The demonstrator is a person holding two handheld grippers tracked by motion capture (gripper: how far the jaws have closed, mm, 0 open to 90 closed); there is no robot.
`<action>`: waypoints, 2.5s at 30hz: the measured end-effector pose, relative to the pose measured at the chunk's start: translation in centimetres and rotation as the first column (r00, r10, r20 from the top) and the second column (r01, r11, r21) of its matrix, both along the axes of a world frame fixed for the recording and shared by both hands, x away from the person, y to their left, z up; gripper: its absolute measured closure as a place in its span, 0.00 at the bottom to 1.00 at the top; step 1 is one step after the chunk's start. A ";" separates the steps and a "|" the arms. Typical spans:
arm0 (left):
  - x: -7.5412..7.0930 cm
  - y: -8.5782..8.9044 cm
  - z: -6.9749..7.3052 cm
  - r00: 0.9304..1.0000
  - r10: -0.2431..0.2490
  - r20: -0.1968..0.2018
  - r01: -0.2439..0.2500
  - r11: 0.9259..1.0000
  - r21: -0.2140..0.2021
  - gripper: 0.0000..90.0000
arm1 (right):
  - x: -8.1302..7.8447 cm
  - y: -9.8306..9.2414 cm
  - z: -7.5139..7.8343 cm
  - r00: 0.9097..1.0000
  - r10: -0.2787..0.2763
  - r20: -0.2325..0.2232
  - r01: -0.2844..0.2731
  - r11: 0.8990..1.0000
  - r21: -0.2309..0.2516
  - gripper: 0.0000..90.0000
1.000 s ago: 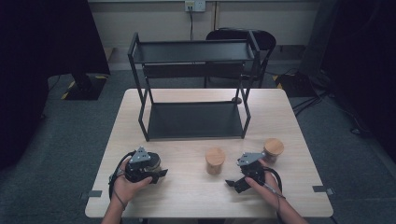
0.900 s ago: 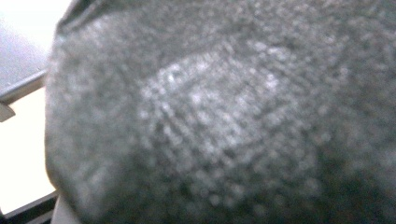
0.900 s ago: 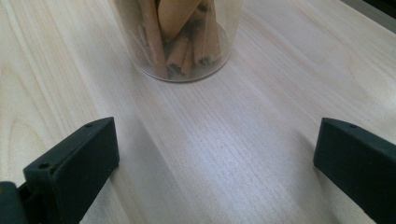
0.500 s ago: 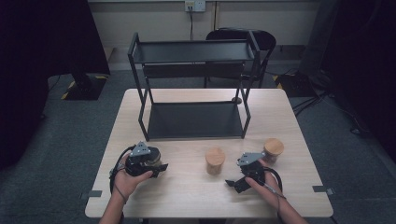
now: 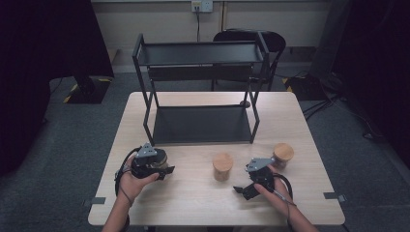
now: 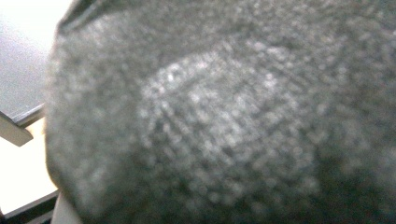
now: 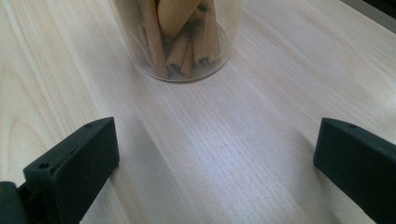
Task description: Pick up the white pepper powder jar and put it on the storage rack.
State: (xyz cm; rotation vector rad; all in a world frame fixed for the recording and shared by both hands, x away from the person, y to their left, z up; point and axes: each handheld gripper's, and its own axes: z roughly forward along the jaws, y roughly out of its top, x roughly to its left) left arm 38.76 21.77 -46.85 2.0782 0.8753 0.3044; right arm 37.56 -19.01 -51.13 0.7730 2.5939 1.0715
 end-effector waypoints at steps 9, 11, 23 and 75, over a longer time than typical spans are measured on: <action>0.8 -0.3 0.0 1.000 0.013 0.006 -0.013 1.000 0.001 0.34 | 0.0 0.0 0.0 1.000 0.000 0.000 0.000 1.000 0.000 0.00; 1.0 -0.4 0.0 1.000 0.016 0.007 -0.016 1.000 0.000 0.34 | 0.0 0.0 0.0 1.000 0.000 0.000 0.000 1.000 0.000 0.00; 2.3 -0.8 0.4 0.999 0.037 0.013 -0.037 0.999 -0.004 0.34 | 0.0 0.0 0.0 1.000 0.000 0.000 0.000 1.000 0.000 0.00; 6.7 -1.7 1.0 0.993 0.115 0.029 -0.115 0.993 -0.013 0.34 | 0.0 0.0 0.0 1.000 0.000 0.000 0.000 1.000 0.000 0.00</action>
